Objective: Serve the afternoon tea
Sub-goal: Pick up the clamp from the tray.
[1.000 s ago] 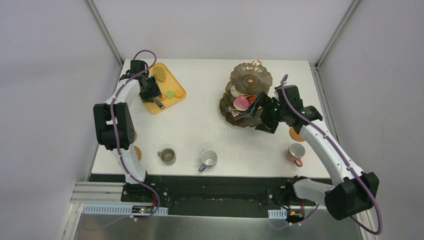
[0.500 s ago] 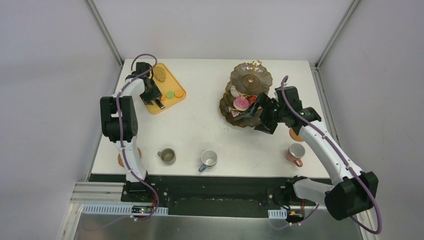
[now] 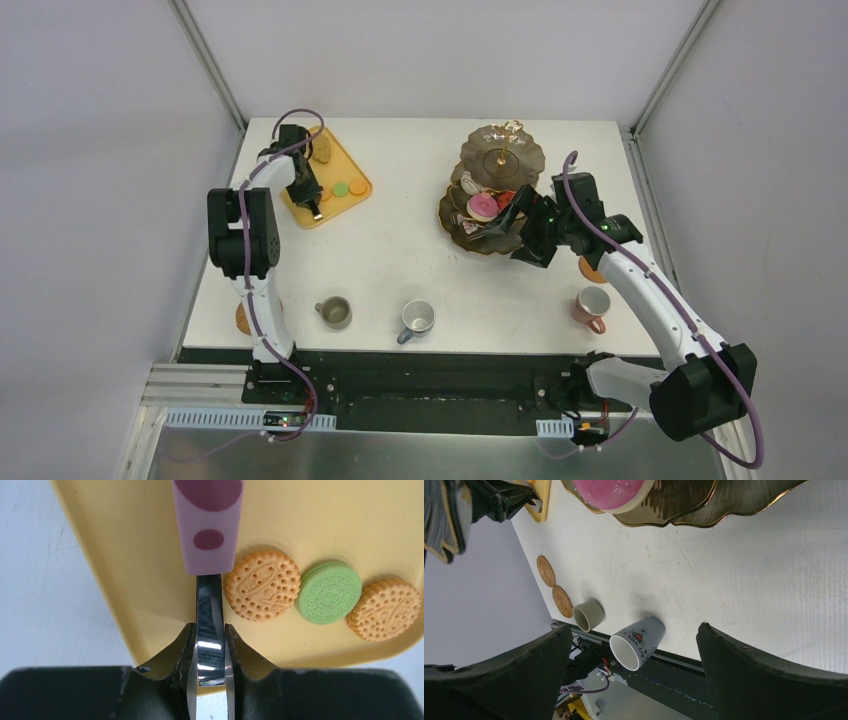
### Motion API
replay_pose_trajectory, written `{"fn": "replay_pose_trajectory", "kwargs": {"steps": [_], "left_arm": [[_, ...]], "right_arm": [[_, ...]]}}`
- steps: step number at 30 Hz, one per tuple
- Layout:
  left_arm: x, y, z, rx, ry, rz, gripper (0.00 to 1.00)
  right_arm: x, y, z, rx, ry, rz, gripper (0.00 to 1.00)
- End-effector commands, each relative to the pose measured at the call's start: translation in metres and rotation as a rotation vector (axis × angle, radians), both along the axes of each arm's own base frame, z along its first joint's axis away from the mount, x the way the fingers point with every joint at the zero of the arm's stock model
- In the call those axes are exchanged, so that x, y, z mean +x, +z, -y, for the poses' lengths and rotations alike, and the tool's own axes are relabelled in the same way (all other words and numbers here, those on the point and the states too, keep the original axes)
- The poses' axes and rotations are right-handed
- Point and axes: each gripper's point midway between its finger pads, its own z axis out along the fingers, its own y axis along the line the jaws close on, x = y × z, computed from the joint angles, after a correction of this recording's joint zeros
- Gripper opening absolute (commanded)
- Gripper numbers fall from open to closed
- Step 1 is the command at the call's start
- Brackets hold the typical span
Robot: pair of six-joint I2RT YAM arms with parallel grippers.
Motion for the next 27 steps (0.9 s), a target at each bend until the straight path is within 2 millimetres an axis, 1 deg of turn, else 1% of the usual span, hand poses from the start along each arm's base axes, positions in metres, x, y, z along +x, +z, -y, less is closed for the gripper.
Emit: {"fn": "replay_pose_trajectory", "kwargs": {"steps": [1, 3, 6, 8, 10, 11, 14, 15, 16, 17, 19, 20, 22, 23, 27], "left_arm": [[0.001, 0.056, 0.001, 0.057, -0.150, 0.071, 0.00], [-0.009, 0.069, 0.003, 0.063, -0.213, 0.078, 0.00], [-0.024, 0.098, 0.026, -0.021, -0.354, 0.133, 0.00], [-0.038, 0.124, 0.052, -0.134, -0.436, 0.192, 0.00], [-0.054, 0.146, 0.081, -0.280, -0.502, 0.239, 0.00], [-0.064, 0.159, 0.099, -0.385, -0.540, 0.275, 0.00], [-0.090, 0.200, 0.138, -0.600, -0.609, 0.402, 0.00], [-0.097, 0.209, 0.146, -0.641, -0.624, 0.429, 0.00], [-0.107, 0.214, 0.163, -0.671, -0.657, 0.434, 0.00], [-0.115, 0.220, 0.174, -0.683, -0.684, 0.453, 0.00], [-0.133, 0.230, 0.194, -0.717, -0.719, 0.480, 0.00], [-0.140, 0.238, 0.201, -0.734, -0.733, 0.512, 0.00], [-0.155, 0.246, 0.213, -0.776, -0.730, 0.536, 0.00], [-0.165, 0.246, 0.220, -0.795, -0.735, 0.540, 0.00], [-0.201, 0.258, 0.245, -0.827, -0.797, 0.554, 0.00]], "right_arm": [[0.009, 0.023, 0.000, -0.004, 0.005, 0.089, 0.99], [0.011, 0.025, 0.001, -0.018, 0.015, 0.108, 0.99], [0.013, 0.029, 0.005, -0.060, 0.033, 0.140, 0.99], [0.015, 0.034, 0.009, -0.084, 0.031, 0.157, 0.99], [0.018, 0.041, 0.013, -0.102, 0.016, 0.174, 0.99], [0.019, 0.046, 0.014, -0.108, 0.003, 0.187, 0.99], [0.022, 0.061, 0.025, -0.129, -0.080, 0.229, 0.99], [0.022, 0.066, 0.028, -0.125, -0.111, 0.237, 0.99], [0.021, 0.072, 0.030, -0.114, -0.140, 0.245, 0.99], [0.020, 0.077, 0.029, -0.091, -0.161, 0.247, 0.99], [0.017, 0.089, 0.021, -0.030, -0.188, 0.243, 0.99], [0.017, 0.095, 0.015, 0.005, -0.199, 0.242, 0.96], [0.014, 0.106, 0.001, 0.066, -0.204, 0.246, 0.93], [0.014, 0.110, -0.006, 0.085, -0.202, 0.249, 0.92], [0.012, 0.118, -0.038, 0.079, -0.169, 0.277, 0.92]]}}
